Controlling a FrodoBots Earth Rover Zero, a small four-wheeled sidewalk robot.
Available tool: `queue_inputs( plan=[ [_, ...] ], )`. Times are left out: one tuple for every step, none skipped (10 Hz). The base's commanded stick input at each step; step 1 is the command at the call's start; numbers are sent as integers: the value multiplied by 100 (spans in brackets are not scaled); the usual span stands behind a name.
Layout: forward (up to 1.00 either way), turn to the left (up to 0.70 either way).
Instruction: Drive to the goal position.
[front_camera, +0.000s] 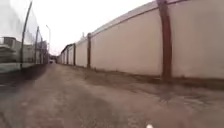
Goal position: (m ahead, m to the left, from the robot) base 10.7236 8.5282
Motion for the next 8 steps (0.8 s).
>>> queue_inputs(
  plan=[
    [85, 5],
    [85, 5],
    [85, 5],
    [85, 5],
    [85, 5],
    [85, 5],
    [85, 5],
    [85, 16]
  ],
)
